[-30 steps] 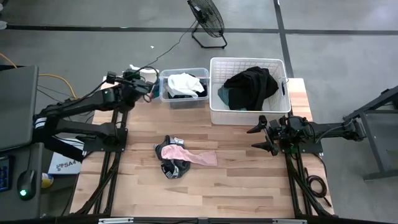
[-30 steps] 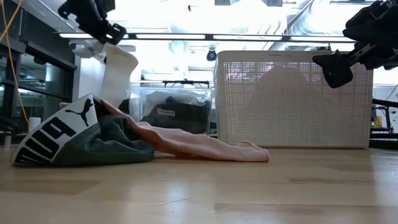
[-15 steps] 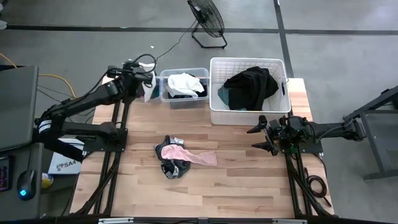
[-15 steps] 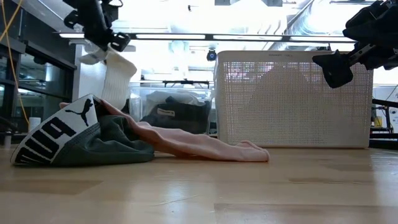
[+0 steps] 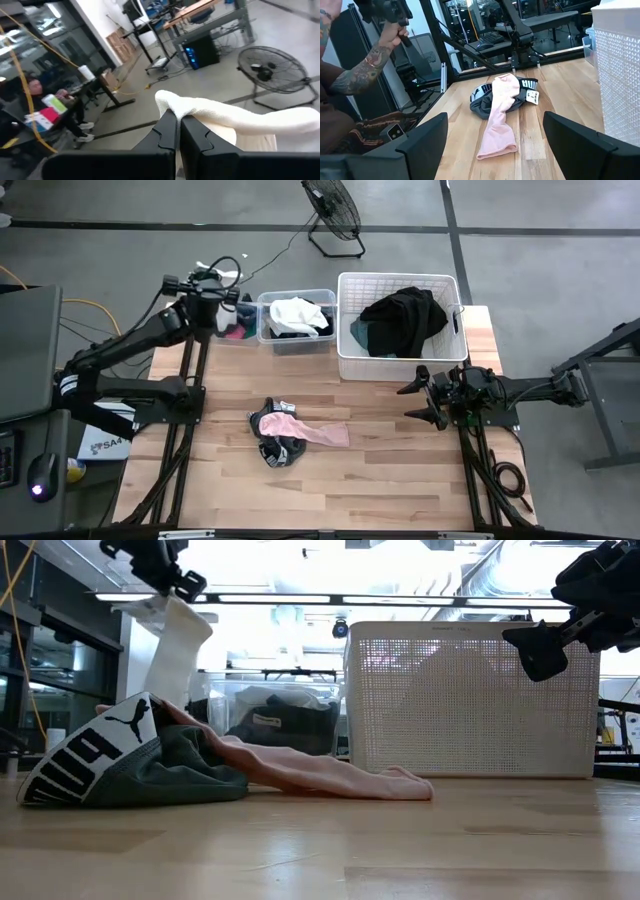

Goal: Pick & Place Cloths
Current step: Put the white sock into the left transparent bin

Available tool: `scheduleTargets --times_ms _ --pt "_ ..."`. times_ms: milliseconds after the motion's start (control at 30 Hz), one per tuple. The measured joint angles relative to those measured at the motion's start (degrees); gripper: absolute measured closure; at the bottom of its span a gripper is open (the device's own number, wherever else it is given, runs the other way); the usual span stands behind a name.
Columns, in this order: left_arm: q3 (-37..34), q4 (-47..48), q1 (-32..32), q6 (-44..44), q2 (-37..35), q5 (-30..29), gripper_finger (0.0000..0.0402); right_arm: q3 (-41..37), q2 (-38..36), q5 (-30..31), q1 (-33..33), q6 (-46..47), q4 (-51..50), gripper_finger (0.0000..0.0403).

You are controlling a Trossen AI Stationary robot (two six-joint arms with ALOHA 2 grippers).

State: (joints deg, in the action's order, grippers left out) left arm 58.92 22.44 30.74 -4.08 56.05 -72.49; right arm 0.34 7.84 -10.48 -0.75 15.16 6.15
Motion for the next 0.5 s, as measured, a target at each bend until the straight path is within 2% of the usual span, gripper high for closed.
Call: scheduleTargets --times_ms 233,367,500 --pt "0.6 1.3 0.0 -1.7 0.8 -3.1 0.0401 0.0 0.0 0.0 0.0 0.0 0.0 0.0085" --pt "0.6 5.9 0.0 3.1 2.2 0.0 0.0401 0.0 0.0 0.0 0.0 0.0 0.0 0.0085" --pt "0.6 13.5 0.0 11.7 4.8 1.7 0.0401 0.0 0.0 0.0 0.0 0.0 0.0 0.0085"
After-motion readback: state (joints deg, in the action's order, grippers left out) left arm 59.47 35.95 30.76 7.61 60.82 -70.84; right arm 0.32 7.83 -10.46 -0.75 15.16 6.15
